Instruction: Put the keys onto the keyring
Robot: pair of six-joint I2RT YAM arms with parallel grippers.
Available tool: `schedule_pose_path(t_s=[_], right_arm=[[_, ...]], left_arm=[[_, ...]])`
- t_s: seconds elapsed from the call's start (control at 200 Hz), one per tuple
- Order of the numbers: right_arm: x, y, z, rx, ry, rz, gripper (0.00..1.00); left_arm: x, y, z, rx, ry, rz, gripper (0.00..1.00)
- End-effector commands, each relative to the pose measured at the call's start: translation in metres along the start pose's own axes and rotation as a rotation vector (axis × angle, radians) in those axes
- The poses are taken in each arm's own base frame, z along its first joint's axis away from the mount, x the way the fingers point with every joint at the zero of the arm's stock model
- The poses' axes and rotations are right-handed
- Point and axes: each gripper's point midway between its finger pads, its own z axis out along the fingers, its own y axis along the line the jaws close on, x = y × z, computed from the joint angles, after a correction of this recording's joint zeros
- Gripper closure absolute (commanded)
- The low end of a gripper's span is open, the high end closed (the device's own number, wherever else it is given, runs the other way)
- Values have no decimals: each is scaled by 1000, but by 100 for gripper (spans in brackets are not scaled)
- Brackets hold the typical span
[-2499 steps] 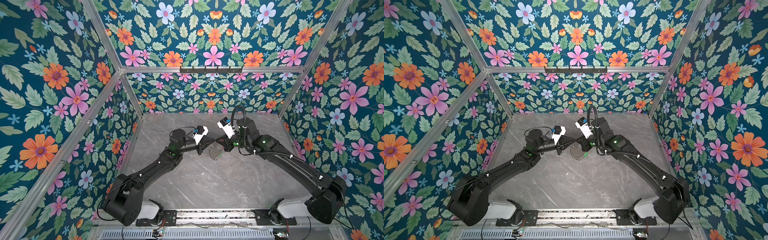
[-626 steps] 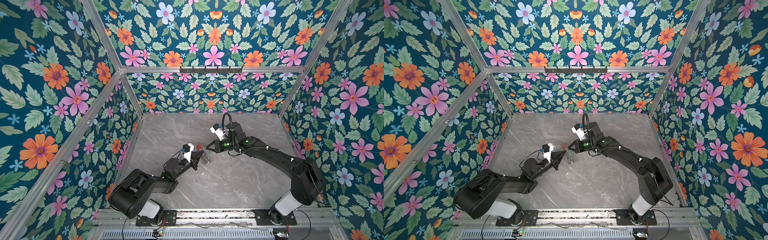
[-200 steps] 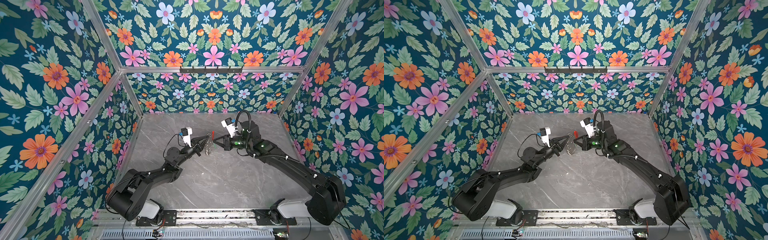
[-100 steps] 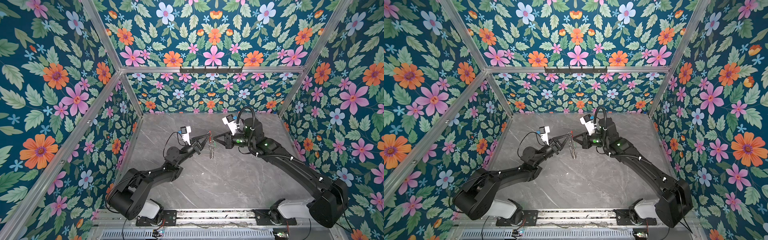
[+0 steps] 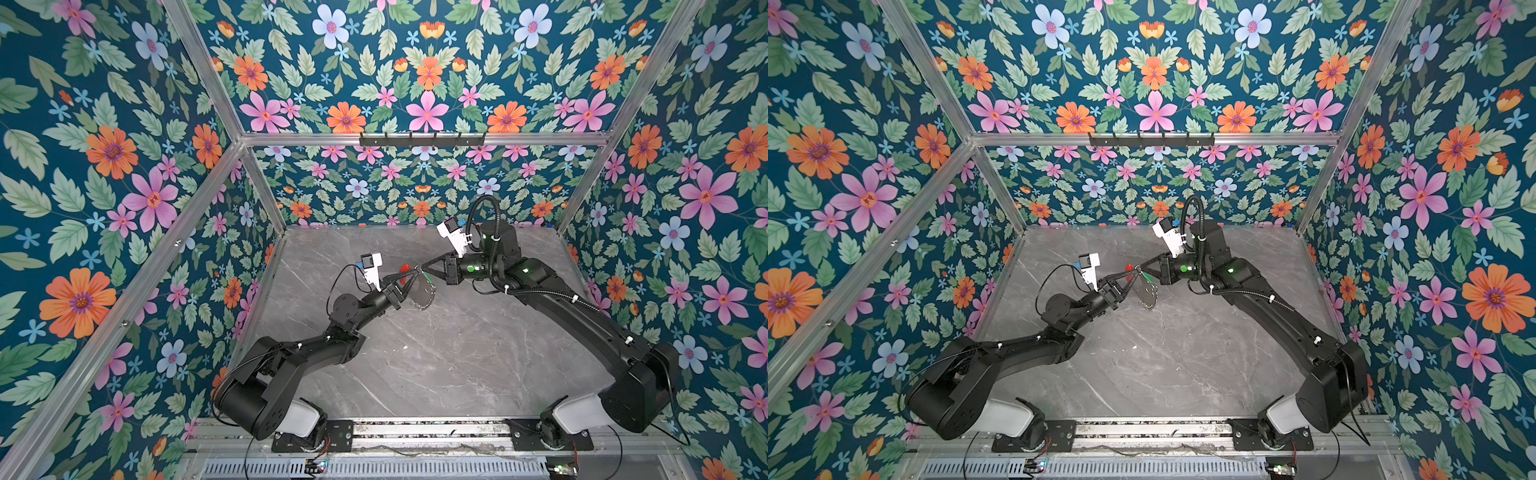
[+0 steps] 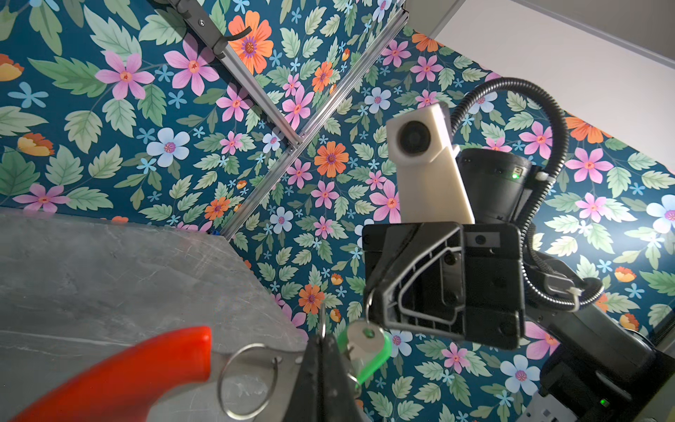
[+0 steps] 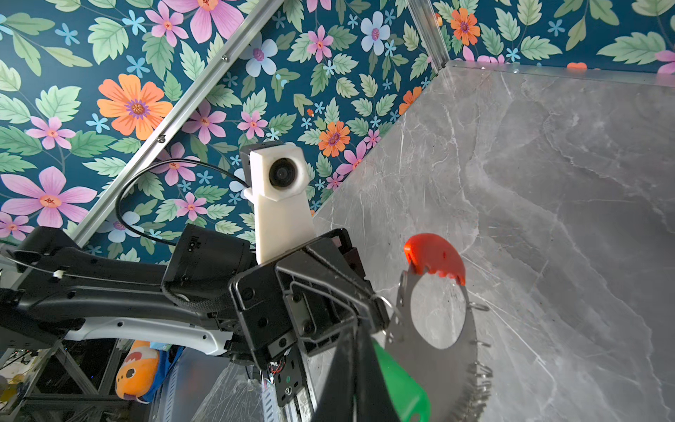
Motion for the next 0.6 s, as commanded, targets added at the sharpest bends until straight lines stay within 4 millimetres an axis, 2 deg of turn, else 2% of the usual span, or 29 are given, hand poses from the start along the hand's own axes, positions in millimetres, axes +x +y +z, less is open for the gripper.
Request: schedule_pose_path(t_s=[0.0, 0.385, 0.595], right_arm=[[-1, 1, 3, -16, 10, -2, 100], [-5, -5, 14, -12, 25, 33, 100], [1, 2, 23, -28, 45, 35, 100]], left_arm=[[-7, -13, -1, 49, -22, 48, 100], [-10, -27, -14, 71, -61, 184, 100], [-11, -29, -20, 55, -69, 258, 100]])
